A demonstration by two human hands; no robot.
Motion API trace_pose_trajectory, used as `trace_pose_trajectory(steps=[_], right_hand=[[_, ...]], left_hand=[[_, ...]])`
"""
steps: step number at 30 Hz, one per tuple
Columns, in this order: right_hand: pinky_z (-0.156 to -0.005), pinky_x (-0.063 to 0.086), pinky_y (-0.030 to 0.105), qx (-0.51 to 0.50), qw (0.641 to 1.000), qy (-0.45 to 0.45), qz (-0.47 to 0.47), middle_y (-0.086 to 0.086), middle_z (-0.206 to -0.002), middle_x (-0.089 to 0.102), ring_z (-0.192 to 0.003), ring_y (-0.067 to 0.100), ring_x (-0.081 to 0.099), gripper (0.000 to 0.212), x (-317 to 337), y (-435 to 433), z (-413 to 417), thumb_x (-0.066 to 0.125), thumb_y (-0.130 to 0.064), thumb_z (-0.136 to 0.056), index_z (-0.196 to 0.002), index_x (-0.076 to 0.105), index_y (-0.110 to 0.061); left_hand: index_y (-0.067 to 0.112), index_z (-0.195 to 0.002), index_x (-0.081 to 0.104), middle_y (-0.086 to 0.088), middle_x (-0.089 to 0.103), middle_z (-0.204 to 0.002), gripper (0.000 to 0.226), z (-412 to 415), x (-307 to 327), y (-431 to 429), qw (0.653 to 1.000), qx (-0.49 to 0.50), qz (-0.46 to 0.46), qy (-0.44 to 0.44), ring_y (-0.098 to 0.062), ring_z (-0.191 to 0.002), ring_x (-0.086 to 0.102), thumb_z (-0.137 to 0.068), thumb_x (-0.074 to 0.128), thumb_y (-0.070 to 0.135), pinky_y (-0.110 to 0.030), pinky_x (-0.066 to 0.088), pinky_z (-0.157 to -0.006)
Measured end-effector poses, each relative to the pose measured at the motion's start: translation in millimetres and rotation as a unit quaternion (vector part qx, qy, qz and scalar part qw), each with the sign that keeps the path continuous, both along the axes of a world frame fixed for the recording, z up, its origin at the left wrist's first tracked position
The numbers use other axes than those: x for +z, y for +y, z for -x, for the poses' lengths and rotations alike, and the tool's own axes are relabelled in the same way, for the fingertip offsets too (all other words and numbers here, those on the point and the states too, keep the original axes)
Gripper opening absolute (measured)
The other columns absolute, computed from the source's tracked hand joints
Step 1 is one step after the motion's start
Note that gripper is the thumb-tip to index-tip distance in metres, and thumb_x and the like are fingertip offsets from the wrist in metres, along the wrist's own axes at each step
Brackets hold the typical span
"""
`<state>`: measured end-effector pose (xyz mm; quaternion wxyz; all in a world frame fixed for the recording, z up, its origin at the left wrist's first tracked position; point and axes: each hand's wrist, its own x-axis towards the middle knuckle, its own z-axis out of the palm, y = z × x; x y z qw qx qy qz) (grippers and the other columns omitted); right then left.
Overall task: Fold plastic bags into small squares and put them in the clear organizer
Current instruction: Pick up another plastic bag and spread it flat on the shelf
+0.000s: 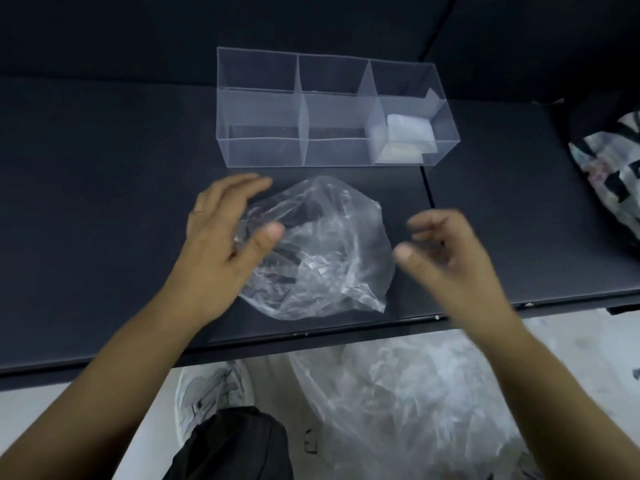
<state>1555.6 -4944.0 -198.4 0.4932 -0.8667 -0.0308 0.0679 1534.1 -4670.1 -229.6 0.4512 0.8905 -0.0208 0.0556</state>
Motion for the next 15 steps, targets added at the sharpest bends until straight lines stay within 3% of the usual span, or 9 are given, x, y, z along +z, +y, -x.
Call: trace_pose_trajectory(steps=[3, 5, 7, 9, 11, 15], right_hand=[[-0.093, 0.033, 0.013, 0.072, 0.989, -0.024, 0.124, -0.029, -0.121, 0.033, -0.114, -0.007, 0.038, 0.056, -12, 28, 41, 0.075, -0.057, -0.057, -0.105, 0.048, -0.05], [-0.098, 0.032, 0.025, 0.044, 0.98, -0.069, 0.179, -0.023, -0.119, 0.033, -0.114, -0.002, 0.037, 0.053, -27, 39, 51, 0.083, -0.039, -0.063, -0.108, 0.054, -0.037], [-0.093, 0.043, 0.031, -0.004, 0.978, -0.097, 0.185, -0.015, -0.115, 0.044, -0.109, 0.008, 0.048, 0.035, -36, 44, 50, 0.081, -0.016, -0.074, -0.104, 0.064, -0.023], [-0.082, 0.048, 0.02, -0.038, 0.985, -0.088, 0.14, -0.013, -0.102, 0.057, -0.094, 0.007, 0.059, 0.019, -37, 41, 44, 0.072, -0.007, -0.082, -0.096, 0.069, -0.02], [-0.075, 0.048, 0.011, -0.056, 0.994, -0.065, 0.07, -0.012, -0.093, 0.064, -0.084, 0.005, 0.063, 0.013, -31, 35, 36, 0.069, -0.009, -0.086, -0.089, 0.069, -0.021], [-0.083, 0.052, 0.023, -0.078, 0.992, -0.012, -0.094, 0.001, -0.1, 0.068, -0.092, 0.013, 0.066, 0.003, -6, 17, 18, 0.063, -0.01, -0.089, -0.089, 0.065, -0.009]], left_hand=[[0.047, -0.142, 0.032, 0.035, 0.025, -0.14, 0.077, 0, 3, -8, 0.986, -0.144, -0.078, 0.003, 0.009, -0.134, 0.02, -0.074, 0.062, 0.068, -0.031, 0.017, -0.111], [0.051, -0.138, 0.036, 0.031, 0.035, -0.137, 0.072, -3, -1, -17, 0.981, -0.176, -0.067, 0.036, 0.005, -0.128, 0.034, -0.077, 0.073, 0.043, -0.022, 0.028, -0.106], [0.039, -0.127, 0.056, 0.019, 0.054, -0.122, 0.052, -6, -6, -25, 0.987, -0.153, -0.014, 0.044, 0.0, -0.11, 0.053, -0.082, 0.073, 0.023, -0.015, 0.041, -0.093], [0.024, -0.106, 0.072, 0.01, 0.067, -0.096, 0.025, -10, -6, -30, 0.989, -0.133, 0.028, 0.053, -0.006, -0.088, 0.062, -0.083, 0.072, 0.014, -0.016, 0.048, -0.08], [0.021, -0.091, 0.075, 0.008, 0.069, -0.083, 0.012, -11, -3, -31, 0.988, -0.109, 0.088, 0.064, -0.004, -0.077, 0.064, -0.081, 0.072, 0.016, -0.01, 0.046, -0.071], [0.026, -0.082, 0.07, 0.008, 0.066, -0.083, 0.012, -13, 7, -20, 0.979, -0.033, 0.193, 0.063, -0.002, -0.077, 0.061, -0.085, 0.067, 0.015, -0.011, 0.045, -0.076]])
